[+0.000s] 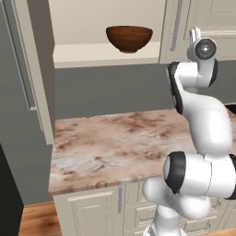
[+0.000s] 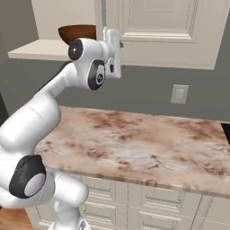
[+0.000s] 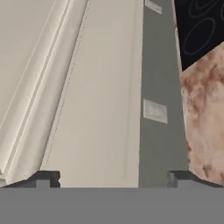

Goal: Open the cabinet. Pick the bowls from the counter and place them in the cabinet. Then close the cabinet.

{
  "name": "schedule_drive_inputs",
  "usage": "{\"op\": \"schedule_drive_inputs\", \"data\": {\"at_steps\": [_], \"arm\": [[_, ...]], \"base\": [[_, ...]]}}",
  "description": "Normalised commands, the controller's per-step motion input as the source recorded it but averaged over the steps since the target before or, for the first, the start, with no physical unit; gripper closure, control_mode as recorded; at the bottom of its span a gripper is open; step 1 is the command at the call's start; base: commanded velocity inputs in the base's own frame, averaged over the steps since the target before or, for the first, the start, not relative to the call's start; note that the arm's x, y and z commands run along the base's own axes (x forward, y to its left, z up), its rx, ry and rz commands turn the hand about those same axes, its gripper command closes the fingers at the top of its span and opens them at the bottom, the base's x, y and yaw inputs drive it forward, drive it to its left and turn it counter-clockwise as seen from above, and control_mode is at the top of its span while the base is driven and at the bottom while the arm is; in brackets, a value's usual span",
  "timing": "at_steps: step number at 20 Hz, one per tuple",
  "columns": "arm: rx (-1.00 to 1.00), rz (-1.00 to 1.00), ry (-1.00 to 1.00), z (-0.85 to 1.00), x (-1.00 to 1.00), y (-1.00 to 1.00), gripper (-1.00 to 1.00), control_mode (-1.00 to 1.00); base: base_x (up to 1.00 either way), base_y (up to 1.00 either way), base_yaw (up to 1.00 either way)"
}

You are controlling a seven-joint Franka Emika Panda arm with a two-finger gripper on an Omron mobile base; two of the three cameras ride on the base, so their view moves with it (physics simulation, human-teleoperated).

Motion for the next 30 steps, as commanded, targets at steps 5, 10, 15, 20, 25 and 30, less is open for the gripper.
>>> {"op": "schedule_drive_inputs", "data": {"at_steps": [5,10,15,20,25,30], "arm": [[0.00,0.00,0.07,0.16,-0.74,0.00,-1.00,-1.00],[0.00,0.00,-0.03,-0.11,-0.98,0.06,-1.00,-1.00],[-0.02,0.01,-0.06,-0.06,-0.99,0.18,-1.00,-1.00],[-0.04,0.03,-0.07,0.00,-0.95,0.25,-1.00,-1.00],[-0.01,0.06,0.00,0.00,-0.80,0.47,-1.00,-1.00],[0.00,0.07,0.00,0.00,-0.74,0.58,-1.00,-1.00]], "base": [[0.00,0.00,0.00],[0.00,0.00,0.00],[0.00,0.00,0.00],[0.00,0.00,0.00],[0.00,0.00,0.00],[0.00,0.00,0.00]]}}
